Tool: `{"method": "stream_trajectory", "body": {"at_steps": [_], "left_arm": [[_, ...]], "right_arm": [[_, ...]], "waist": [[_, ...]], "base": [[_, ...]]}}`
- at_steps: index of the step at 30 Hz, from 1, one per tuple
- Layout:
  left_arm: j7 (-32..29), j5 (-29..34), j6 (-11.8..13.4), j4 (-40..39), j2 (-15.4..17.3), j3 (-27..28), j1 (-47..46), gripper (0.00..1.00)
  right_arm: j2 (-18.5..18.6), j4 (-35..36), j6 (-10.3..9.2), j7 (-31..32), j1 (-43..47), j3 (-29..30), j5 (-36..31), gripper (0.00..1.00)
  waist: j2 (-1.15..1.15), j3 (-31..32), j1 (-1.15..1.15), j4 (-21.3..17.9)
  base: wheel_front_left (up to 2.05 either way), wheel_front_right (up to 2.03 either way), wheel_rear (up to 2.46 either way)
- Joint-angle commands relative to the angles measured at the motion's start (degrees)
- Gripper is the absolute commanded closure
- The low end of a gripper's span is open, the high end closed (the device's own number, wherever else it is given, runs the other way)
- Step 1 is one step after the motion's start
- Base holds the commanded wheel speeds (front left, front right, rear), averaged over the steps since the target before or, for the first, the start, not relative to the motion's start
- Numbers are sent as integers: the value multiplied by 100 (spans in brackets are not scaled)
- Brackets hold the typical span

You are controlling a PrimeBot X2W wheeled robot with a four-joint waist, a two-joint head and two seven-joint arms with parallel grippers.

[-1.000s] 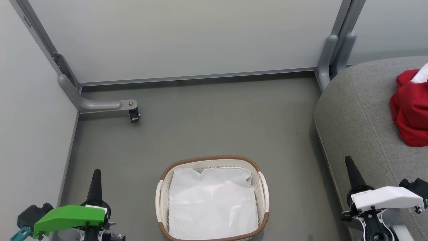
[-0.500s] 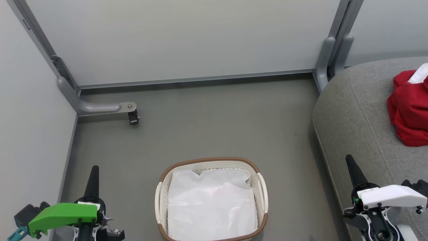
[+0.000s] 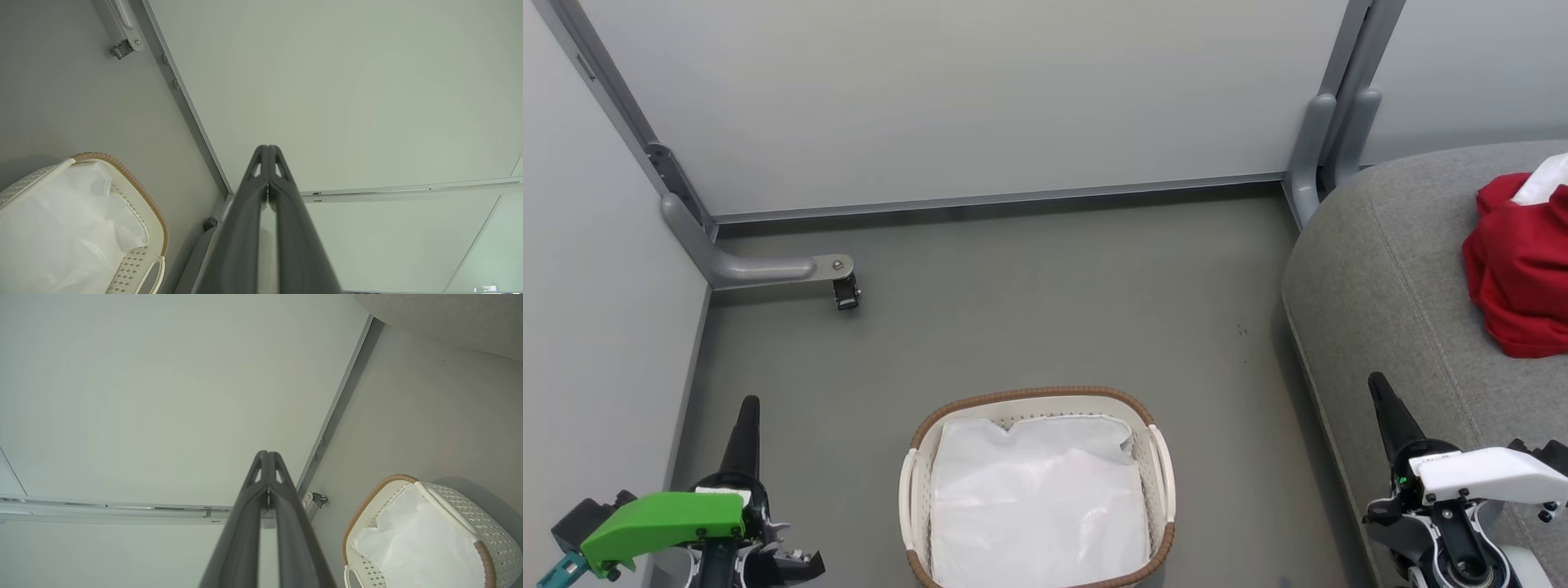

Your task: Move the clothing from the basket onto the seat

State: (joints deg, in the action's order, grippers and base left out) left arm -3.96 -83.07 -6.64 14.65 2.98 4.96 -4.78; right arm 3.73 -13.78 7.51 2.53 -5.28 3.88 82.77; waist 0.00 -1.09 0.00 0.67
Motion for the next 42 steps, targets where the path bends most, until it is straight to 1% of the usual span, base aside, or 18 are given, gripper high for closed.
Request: {"method": "stream_trajectory", "body": {"at_steps": [1, 25, 42], "left_arm": [[-29, -131, -47, -49, 5, 32, -121, 100], [-278, -944, -103, -70, -12, 181, -187, 100], [-281, -941, -100, -66, -11, 175, -173, 100]], "right_arm": [[31, 0, -3, 47, -60, 30, 142, 100], [16, -25, -4, 312, -113, 153, 1081, 100], [-7, -26, -4, 347, -105, 180, 1045, 100]], "waist": [[0, 6, 0, -5], [0, 88, 0, -66], [0, 91, 0, -67]], "base": [[0, 0, 0], [0, 0, 0], [0, 0, 0]]}}
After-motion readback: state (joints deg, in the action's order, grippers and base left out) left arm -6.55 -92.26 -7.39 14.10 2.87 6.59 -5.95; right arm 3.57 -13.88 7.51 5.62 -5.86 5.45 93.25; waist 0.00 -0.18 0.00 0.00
